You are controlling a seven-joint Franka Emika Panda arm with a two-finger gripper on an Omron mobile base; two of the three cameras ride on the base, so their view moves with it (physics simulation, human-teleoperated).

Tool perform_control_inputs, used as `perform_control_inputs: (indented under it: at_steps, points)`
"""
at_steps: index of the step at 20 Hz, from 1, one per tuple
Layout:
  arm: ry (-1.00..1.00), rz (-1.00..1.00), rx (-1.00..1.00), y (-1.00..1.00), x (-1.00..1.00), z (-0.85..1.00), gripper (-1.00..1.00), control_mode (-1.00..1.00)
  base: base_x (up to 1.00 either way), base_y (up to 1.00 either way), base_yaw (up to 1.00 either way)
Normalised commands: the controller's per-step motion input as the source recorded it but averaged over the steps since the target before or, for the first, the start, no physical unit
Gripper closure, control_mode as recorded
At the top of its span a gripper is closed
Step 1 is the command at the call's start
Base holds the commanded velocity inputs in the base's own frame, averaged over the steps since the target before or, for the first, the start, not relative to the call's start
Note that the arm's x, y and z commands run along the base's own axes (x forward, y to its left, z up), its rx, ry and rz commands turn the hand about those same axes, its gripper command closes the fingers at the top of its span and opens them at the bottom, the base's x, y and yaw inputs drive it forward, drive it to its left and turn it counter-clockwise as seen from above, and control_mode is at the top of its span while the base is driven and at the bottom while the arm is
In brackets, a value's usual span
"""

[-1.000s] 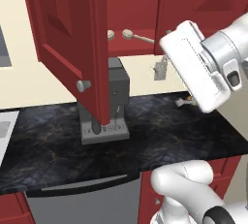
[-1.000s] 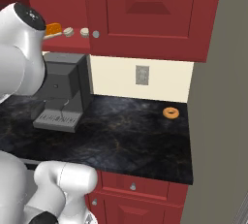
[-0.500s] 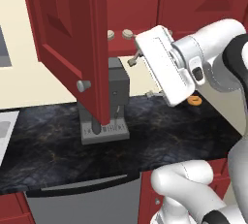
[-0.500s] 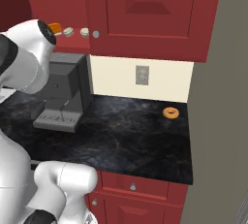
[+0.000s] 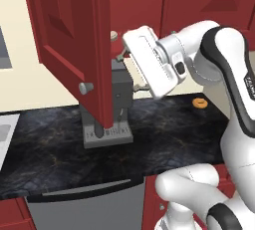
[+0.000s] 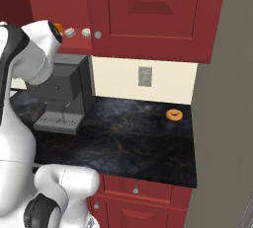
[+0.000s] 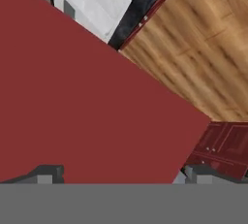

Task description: Pick the dish brush and dish brush from the cabinet and place them on the counter.

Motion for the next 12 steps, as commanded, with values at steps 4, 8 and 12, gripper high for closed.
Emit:
perform_control_inputs:
  at_steps: [4,8,12]
  points:
    - [0.04,0.02,0.0,0.6,-0.01,-0.12,-1.0,-1.0,0.0,0.0,0.0]
    - [0.0,-0.05,0.02,0.37,-0.1,-0.12,-1.0,-1.0,0.0,0.0,0.0]
    - [0.0,-0.13,0.02,0.32,0.0,-0.21,-1.0,-1.0,0.0,0.0,0.0]
